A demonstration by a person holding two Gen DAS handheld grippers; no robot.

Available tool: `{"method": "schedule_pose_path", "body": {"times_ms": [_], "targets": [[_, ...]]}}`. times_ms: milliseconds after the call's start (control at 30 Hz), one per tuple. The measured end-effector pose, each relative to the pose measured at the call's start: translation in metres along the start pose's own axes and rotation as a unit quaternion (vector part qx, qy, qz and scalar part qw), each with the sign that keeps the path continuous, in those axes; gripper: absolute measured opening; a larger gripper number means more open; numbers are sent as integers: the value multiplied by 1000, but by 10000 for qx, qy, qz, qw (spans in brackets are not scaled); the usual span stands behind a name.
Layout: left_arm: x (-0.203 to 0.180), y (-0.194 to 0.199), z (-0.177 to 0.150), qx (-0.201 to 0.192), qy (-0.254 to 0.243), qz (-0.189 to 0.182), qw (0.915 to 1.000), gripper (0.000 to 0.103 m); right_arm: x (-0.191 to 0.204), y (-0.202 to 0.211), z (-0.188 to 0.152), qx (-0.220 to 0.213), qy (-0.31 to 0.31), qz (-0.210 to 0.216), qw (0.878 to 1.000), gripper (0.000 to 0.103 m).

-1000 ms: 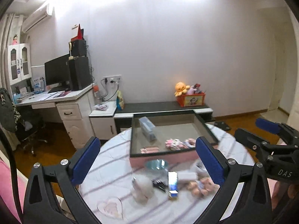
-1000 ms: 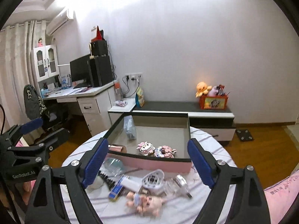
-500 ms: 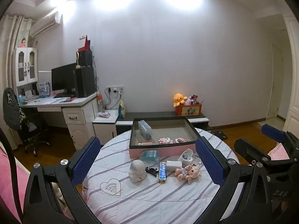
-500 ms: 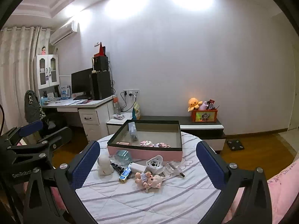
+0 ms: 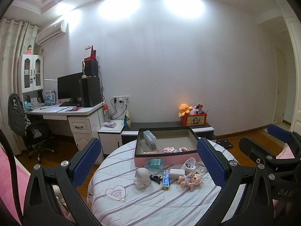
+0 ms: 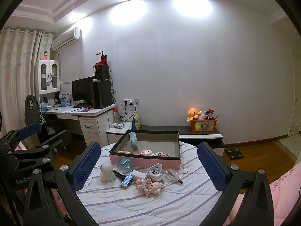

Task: Organize rigid objects
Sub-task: 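Withdraw both tools from the box back above the bed, then grasp the white round-headed figure with the left tool while the right tool grasps the doll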

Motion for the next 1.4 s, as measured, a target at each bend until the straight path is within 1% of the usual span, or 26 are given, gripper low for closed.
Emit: {"method": "schedule_pose_path", "body": {"times_ms": [400,500,600,667,800,900,1000,1167,1267,1400], "targets": [[-1,-10,-3,71,10,-7,10000,103,0,-7,-3,65,-5,-24,10000,103],[-2,-20,-7,170,14,-57,9998,103,-1,-12,-4,122,-25,-19,9999,103],[-3,-38,-21,425,42,-149,9990,103,-2,-21,-10,228,-13,-29,9997,103],[-3,-53,-34,650,111,-179,9977,103,-4,-31,-19,374,-18,-34,9993,103],[-1,-86,-69,1155,124,-78,9932,103,-7,-58,-45,767,-43,-26,9970,103],[3,-112,-101,1620,123,-18,9867,103,-9,-85,-74,1187,-97,-1,9929,103],[12,-133,-128,2036,246,64,9787,103,-7,-112,-106,1646,-162,68,9862,103],[27,-154,-154,2378,336,169,9706,103,-3,-149,-144,2235,-237,111,9744,103],[38,-165,-164,2523,398,213,9666,103,1,-168,-157,2487,-270,128,9681,103],[53,-174,-172,2656,531,257,9623,103,9,-191,-167,2778,-396,287,9594,103]]}}
Point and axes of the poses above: each gripper's, at about its wrist camera, not at the fingertips, and y roughly against the way its jaws point, x to its left, z to its top, the point moved 7 cm from there along -y, roughly the way its jaws point, and after that the axes turned 6 degrees about y, right-handed, at the moved point
